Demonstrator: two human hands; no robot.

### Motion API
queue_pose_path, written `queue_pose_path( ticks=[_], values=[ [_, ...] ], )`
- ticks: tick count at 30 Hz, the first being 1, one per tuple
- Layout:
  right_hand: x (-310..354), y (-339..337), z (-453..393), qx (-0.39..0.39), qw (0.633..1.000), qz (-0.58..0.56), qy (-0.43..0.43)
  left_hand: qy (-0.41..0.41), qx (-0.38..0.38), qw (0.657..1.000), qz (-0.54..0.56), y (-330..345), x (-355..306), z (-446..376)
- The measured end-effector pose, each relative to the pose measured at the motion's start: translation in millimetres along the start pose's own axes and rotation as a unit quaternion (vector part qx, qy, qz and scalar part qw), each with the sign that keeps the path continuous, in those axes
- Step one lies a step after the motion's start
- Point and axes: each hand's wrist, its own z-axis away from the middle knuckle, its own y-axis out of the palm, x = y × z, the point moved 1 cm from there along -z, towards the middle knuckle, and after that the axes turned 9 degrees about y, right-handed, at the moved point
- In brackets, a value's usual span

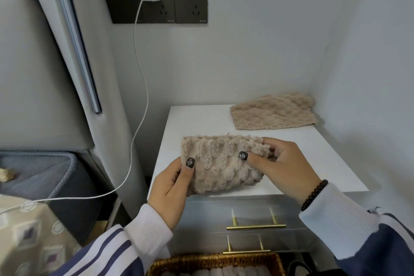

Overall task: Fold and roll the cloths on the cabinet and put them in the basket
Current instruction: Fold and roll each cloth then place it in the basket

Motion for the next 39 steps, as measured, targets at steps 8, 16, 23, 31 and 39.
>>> queue_pose_path(
  ticks=[8,16,23,31,39],
  values=[
    [-8.6,39.4,-50.6,-0.058,0.994,0.084,0.028,-0.039,-0.052,0.994,-0.092,-10.2,22.3,-35.5],
    [-21.7,62.4,-83.7,-0.044,0.982,0.152,0.099,-0.12,0.018,0.97,-0.211,-10.3,37.6,-66.2],
    [-27.6,64.8,-91.6,-0.032,0.965,0.224,0.133,-0.134,0.096,0.908,-0.385,-13.3,45.0,-74.3],
    [-14.4,60.6,-77.8,-0.084,0.975,0.182,0.1,-0.111,0.076,0.906,-0.402,-12.4,28.6,-72.1],
    [-3.9,71.3,-47.2,-0.077,0.974,0.184,-0.111,0.075,0.002,0.936,-0.345,-8.4,5.3,-61.2]
  ],
)
